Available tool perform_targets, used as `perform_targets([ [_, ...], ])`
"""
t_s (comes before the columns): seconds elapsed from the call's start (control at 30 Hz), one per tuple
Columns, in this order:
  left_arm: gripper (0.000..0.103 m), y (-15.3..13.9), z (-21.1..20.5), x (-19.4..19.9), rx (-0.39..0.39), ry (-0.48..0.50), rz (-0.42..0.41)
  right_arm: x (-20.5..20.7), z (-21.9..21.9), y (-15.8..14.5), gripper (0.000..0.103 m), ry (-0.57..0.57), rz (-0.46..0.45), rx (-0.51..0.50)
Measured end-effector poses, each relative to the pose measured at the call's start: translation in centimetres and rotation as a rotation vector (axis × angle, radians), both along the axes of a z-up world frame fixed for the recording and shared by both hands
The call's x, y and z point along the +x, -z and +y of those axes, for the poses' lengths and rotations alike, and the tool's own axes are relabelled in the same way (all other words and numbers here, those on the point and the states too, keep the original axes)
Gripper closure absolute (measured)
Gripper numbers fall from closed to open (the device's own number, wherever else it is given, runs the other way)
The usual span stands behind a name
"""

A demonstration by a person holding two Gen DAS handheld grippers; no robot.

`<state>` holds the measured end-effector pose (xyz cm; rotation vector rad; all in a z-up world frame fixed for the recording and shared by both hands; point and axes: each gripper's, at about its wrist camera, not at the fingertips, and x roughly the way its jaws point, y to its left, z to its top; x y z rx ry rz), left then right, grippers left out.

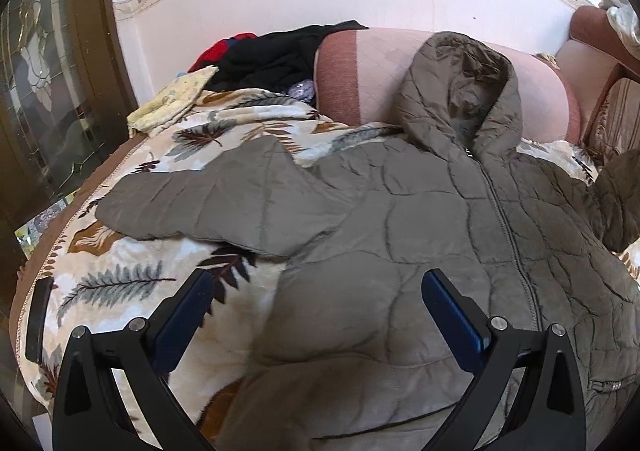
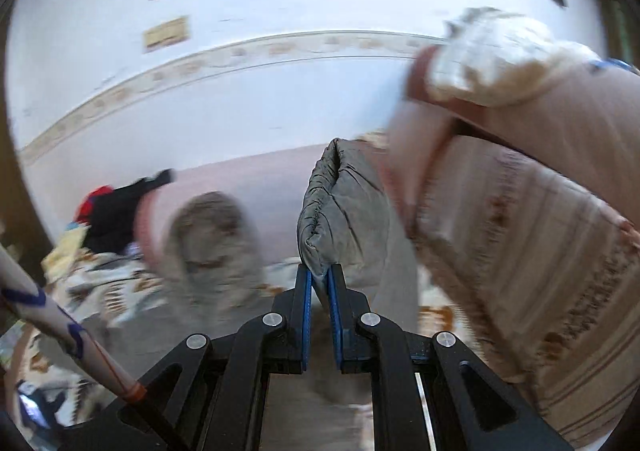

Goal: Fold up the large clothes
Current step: 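Carry the held sleeve across the jacket body with the right tool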

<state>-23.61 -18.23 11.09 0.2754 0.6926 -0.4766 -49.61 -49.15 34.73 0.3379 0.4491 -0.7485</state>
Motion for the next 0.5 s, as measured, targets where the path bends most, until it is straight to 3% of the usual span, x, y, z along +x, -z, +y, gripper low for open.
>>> perform_targets([
  [0.13,0.0,-0.1,1.0,0.7,-0.009,-0.022,0.005,5.0,3.3,0.6,0.094,-0.123,0.009,0.019],
  [0.3,0.0,-0.1,1.9,1.6,-0.018,-0.045,0.016,10.4,6.9,3.9,0.094,-0.248,0.039,0.071],
  [0.5,0.0,0.7,2.0,2.9,-0.013,-0.07,0.049,16.5,9.9,11.3,0.094,-0.363,0.105,0.183],
])
